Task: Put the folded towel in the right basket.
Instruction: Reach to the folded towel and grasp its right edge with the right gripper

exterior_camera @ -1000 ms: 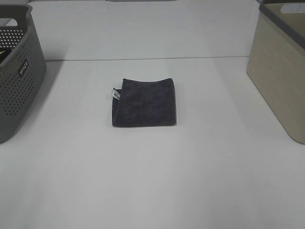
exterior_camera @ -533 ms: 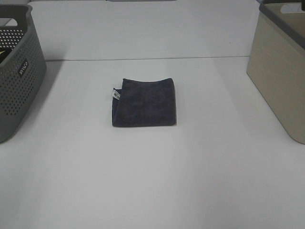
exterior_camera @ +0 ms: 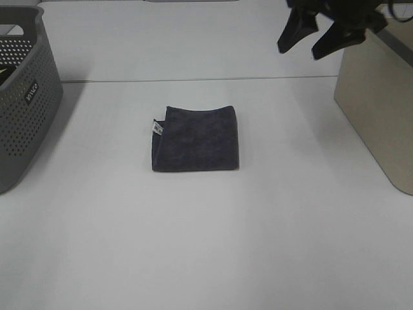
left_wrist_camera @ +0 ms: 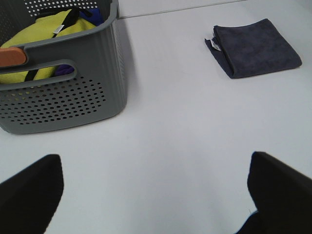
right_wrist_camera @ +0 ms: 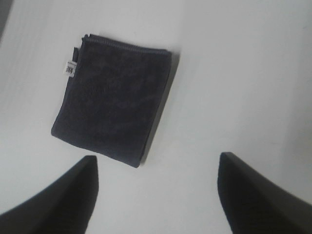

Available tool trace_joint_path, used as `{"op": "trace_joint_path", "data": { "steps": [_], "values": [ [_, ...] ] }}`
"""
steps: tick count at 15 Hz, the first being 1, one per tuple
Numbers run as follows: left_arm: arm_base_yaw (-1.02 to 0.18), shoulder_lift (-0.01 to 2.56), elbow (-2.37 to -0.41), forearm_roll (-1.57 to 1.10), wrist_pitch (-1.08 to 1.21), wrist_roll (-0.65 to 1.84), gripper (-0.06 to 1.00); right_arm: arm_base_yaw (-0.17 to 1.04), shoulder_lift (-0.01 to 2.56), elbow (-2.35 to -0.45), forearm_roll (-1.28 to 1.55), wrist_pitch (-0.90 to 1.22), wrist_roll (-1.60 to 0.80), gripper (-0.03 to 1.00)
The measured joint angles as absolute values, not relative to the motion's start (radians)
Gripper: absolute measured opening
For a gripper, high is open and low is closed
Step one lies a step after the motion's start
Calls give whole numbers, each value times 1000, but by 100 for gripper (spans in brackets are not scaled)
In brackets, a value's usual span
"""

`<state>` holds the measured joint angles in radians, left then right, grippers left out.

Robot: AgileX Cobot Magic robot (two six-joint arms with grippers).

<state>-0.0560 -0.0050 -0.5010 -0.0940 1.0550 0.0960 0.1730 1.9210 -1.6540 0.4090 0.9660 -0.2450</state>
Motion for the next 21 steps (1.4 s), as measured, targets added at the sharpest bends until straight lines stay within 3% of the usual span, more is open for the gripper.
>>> {"op": "trace_joint_path", "data": {
  "steps": [9,18,20,21],
  "values": [
    [-56,-5,-501,-94,1055,96,98,174,2391,-1905,648,1073,-295,66],
    [-56,-5,-501,-94,1055,96,98,204,2524,-1932,765,1020,-395,64],
    [-56,-5,-501,-94,1055,96,98,243,2529,-1932,765,1004,-399,51],
    [-56,-5,-501,-94,1055,96,98,255,2536,-1932,765,999,-401,36]
  ]
}}
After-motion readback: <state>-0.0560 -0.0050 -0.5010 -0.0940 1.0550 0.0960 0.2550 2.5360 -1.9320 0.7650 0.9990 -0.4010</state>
